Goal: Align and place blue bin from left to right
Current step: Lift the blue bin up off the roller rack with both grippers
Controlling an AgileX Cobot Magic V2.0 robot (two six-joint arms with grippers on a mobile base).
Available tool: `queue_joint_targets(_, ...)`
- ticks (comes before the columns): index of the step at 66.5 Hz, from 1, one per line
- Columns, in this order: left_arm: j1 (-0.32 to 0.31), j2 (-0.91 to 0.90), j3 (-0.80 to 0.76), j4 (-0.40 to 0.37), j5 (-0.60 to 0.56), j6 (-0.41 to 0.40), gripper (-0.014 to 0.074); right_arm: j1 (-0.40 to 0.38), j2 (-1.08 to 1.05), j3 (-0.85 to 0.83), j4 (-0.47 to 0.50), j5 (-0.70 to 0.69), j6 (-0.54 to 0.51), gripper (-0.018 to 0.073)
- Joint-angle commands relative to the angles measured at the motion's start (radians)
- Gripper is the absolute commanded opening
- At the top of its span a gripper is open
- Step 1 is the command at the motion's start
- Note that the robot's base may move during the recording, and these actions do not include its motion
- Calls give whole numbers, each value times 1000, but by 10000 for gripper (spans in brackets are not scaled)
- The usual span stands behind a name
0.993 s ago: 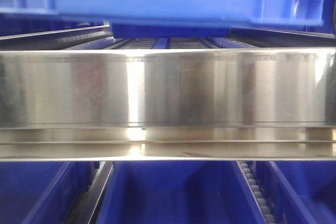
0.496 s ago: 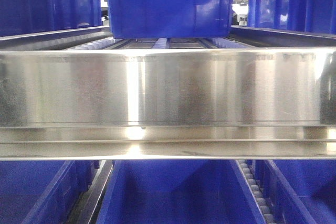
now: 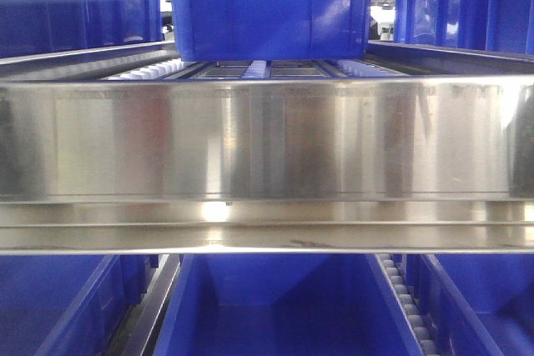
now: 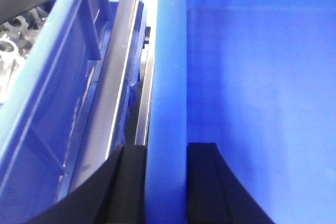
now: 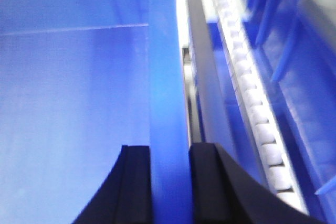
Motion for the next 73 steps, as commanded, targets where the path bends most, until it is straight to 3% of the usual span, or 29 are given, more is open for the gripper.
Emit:
queue_joint_targets(1,-40,0,-5,-39,-95,-24,-111,44,-11,2,29,-99,12,-162)
queue_joint_targets(73,-40,-4,-29,-18,-95,-35,-111,43,-10,35,22,-99,43,-162)
